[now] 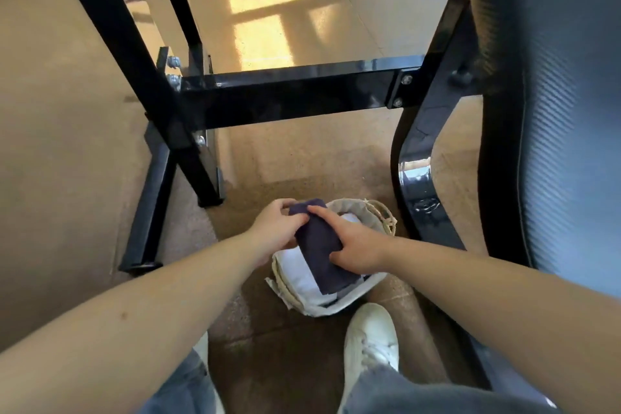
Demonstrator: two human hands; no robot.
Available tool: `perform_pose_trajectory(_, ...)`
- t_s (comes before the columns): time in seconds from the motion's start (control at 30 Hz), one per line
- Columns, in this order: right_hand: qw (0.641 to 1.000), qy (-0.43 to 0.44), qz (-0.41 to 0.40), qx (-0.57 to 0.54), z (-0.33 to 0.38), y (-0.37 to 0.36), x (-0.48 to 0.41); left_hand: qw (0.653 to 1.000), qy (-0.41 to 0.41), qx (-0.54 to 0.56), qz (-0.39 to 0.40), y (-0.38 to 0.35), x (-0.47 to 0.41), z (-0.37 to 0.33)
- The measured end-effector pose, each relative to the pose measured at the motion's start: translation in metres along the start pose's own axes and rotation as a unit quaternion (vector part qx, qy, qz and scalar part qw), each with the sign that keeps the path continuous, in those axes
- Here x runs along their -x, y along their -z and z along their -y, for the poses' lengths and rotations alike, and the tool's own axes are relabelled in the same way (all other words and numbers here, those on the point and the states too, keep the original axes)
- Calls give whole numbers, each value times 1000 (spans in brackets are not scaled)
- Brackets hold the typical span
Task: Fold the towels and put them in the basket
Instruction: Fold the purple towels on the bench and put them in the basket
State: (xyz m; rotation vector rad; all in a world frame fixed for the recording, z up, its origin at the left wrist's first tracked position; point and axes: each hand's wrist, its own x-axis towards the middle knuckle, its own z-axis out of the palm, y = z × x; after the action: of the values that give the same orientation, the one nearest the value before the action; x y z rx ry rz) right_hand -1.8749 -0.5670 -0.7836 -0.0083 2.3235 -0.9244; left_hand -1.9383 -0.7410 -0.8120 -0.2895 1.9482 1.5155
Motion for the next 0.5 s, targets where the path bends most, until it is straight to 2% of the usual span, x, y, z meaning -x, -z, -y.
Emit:
perform_pose_trajectory(0.1, 999, -31, 16, 31, -14, -17, -6, 996, 11, -93, 6, -1, -10, 26)
perform_pose_trajectory(0.2, 997, -40, 33, 50, -26, -32, -15, 965, -43, -260, 7, 0, -16, 43)
perform_pose_trajectory(0.33, 997, -62, 21, 40, -40, -45, -34, 930, -103, -350, 49, 1, -17, 54)
perform_pose_trajectory(0.4, 998, -66, 4, 21, -47, -50, -43, 899, -136, -407, 85, 0, -17, 61)
perform_pose_trajectory(0.5, 998, -61, 16, 19, -56, -57, -55, 836, -155, -512, 123, -2, -14, 74)
